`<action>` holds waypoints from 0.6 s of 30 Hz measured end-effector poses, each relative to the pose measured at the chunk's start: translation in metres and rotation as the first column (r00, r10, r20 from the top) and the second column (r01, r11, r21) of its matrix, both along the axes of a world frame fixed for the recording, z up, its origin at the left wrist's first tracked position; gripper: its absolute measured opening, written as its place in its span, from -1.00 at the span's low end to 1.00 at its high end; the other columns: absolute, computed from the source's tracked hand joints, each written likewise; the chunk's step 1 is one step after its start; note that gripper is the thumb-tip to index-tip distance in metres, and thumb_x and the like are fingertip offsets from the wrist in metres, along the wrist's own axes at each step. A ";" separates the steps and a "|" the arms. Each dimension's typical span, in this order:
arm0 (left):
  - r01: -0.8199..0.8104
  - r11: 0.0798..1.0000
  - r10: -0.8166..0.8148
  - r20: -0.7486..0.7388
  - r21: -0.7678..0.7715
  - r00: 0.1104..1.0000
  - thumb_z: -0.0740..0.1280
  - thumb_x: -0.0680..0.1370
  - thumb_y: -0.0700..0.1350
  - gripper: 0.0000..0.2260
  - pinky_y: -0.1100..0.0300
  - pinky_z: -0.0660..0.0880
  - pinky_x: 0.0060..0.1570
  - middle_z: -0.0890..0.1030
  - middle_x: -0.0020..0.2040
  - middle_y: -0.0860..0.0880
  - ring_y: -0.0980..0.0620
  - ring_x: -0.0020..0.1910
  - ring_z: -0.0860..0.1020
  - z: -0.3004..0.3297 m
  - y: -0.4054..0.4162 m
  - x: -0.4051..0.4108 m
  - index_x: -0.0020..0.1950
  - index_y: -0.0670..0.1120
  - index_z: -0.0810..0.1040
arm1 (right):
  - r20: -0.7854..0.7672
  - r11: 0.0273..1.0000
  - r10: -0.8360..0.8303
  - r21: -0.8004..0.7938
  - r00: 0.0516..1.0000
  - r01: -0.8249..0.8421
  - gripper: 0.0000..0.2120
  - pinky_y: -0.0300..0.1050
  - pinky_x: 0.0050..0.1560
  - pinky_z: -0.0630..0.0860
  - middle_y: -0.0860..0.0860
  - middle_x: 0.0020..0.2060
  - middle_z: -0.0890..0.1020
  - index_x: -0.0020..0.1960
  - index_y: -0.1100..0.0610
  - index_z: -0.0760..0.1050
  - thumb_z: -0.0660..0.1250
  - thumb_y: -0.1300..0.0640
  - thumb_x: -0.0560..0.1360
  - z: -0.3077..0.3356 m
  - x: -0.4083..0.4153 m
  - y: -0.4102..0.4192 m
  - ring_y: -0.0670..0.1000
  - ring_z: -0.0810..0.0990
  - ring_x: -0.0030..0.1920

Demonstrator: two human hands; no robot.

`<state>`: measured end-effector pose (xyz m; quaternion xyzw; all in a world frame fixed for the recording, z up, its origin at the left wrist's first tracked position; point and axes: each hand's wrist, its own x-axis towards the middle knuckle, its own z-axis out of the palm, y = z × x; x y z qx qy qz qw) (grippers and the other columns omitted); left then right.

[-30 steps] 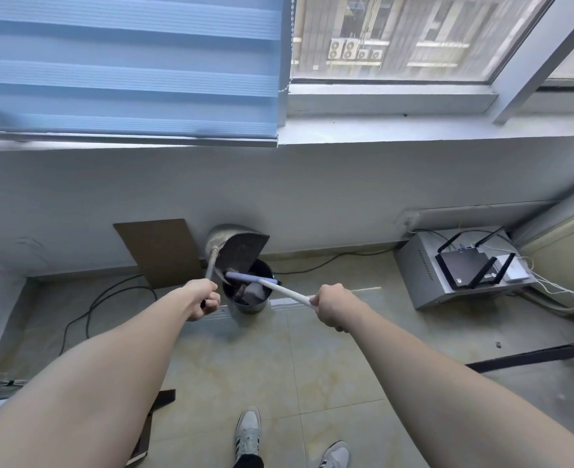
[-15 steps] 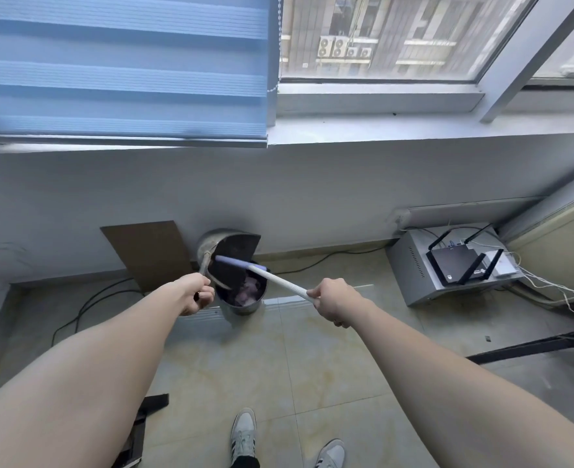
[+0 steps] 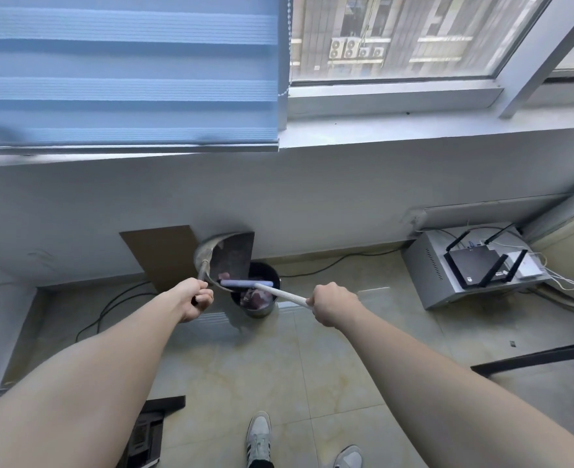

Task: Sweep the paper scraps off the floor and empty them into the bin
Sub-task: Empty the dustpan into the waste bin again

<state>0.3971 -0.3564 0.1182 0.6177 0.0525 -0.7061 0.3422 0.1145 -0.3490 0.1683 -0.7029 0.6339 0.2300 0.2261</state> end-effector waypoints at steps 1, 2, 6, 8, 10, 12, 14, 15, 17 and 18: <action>0.003 1.000 -0.003 0.004 0.005 1.000 -0.06 0.67 -0.22 -0.74 0.38 0.03 -0.83 0.18 -0.67 0.00 0.14 -0.80 0.14 0.001 0.000 0.001 -0.22 -0.09 0.18 | -0.019 1.000 -0.001 -0.003 1.000 0.001 -0.71 -0.10 -0.13 0.44 0.08 0.03 0.56 0.28 0.05 0.51 0.21 0.15 0.58 0.000 -0.003 0.003 0.15 0.57 0.00; 0.006 1.000 -0.006 0.008 0.009 1.000 -0.06 0.67 -0.21 -0.73 0.38 0.03 -0.83 0.18 -0.68 0.00 0.14 -0.80 0.14 0.002 -0.001 0.002 -0.23 -0.09 0.18 | -0.033 1.000 -0.006 -0.006 0.999 0.006 -0.71 -0.10 -0.12 0.43 0.08 0.00 0.54 0.27 0.07 0.52 0.21 0.17 0.58 -0.001 -0.007 0.005 0.15 0.58 0.05; 0.018 1.000 -0.018 0.031 0.006 0.999 -0.07 0.67 -0.21 -0.72 0.39 0.01 -0.82 0.18 -0.68 0.00 0.15 -0.80 0.14 0.005 -0.001 -0.003 -0.24 -0.09 0.18 | -0.064 0.998 -0.059 -0.007 0.996 0.059 -0.69 -0.09 -0.11 0.41 0.03 -0.16 0.42 0.25 0.07 0.52 0.20 0.23 0.55 0.001 -0.026 0.008 0.15 0.53 -0.03; 0.040 0.999 -0.041 0.058 0.006 0.997 -0.07 0.67 -0.21 -0.72 0.39 0.01 -0.82 0.18 -0.68 0.01 0.15 -0.80 0.13 0.005 -0.001 -0.008 -0.24 -0.08 0.17 | -0.068 0.997 -0.081 -0.001 0.994 0.081 -0.69 -0.09 -0.13 0.42 0.02 -0.19 0.41 0.25 0.06 0.52 0.19 0.21 0.56 0.002 -0.034 0.009 0.13 0.47 -0.10; 0.066 0.998 -0.066 0.084 0.006 0.994 -0.06 0.67 -0.22 -0.73 0.41 0.00 -0.81 0.17 -0.68 0.01 0.16 -0.79 0.13 0.004 0.000 -0.012 -0.23 -0.08 0.18 | -0.055 0.995 -0.096 -0.008 0.994 0.096 -0.70 -0.11 -0.16 0.44 0.01 -0.25 0.39 0.23 0.05 0.53 0.18 0.19 0.56 0.003 -0.040 0.009 0.13 0.47 -0.16; 0.091 0.996 -0.092 0.121 0.011 0.988 -0.06 0.66 -0.23 -0.75 0.45 -0.01 -0.79 0.17 -0.67 0.03 0.17 -0.78 0.13 0.003 0.001 -0.016 -0.20 -0.07 0.20 | -0.030 0.995 -0.104 -0.011 0.994 0.104 -0.71 -0.12 -0.18 0.47 0.00 -0.29 0.38 0.22 0.05 0.54 0.18 0.17 0.56 0.005 -0.042 0.011 0.13 0.48 -0.21; 0.120 0.993 -0.120 0.148 0.010 0.982 -0.05 0.66 -0.25 -0.76 0.47 -0.01 -0.78 0.15 -0.67 0.04 0.18 -0.78 0.12 0.003 0.002 -0.020 -0.18 -0.07 0.22 | 0.004 0.994 -0.109 -0.015 0.994 0.109 -0.71 -0.13 -0.17 0.48 0.03 -0.23 0.43 0.25 0.03 0.54 0.17 0.12 0.58 0.005 -0.040 0.012 0.14 0.48 -0.22; 0.134 0.991 -0.134 0.158 0.010 0.978 -0.05 0.66 -0.25 -0.77 0.46 -0.01 -0.79 0.15 -0.67 0.04 0.18 -0.78 0.12 0.003 0.003 -0.022 -0.17 -0.07 0.23 | 0.021 0.994 -0.109 -0.018 0.994 0.110 -0.70 -0.13 -0.17 0.49 0.04 -0.18 0.46 0.27 0.03 0.53 0.17 0.10 0.60 0.005 -0.039 0.014 0.14 0.48 -0.21; 0.160 0.987 -0.160 0.180 0.015 0.971 -0.04 0.66 -0.25 -0.78 0.45 -0.01 -0.79 0.15 -0.66 0.05 0.18 -0.78 0.12 0.003 0.005 -0.026 -0.15 -0.09 0.26 | 0.050 0.993 -0.115 -0.025 0.992 0.116 -0.68 -0.09 -0.14 0.51 0.06 -0.11 0.47 0.30 0.02 0.52 0.15 0.07 0.61 0.002 -0.036 0.017 0.15 0.48 -0.18; 0.171 0.985 -0.171 0.187 0.016 0.967 -0.03 0.65 -0.26 -0.79 0.45 -0.01 -0.79 0.15 -0.66 0.05 0.19 -0.77 0.13 0.003 0.006 -0.027 -0.13 -0.10 0.27 | 0.064 0.992 -0.119 -0.026 0.991 0.121 -0.68 -0.07 -0.11 0.54 0.06 -0.10 0.47 0.31 0.01 0.51 0.15 0.06 0.61 0.001 -0.035 0.018 0.15 0.48 -0.17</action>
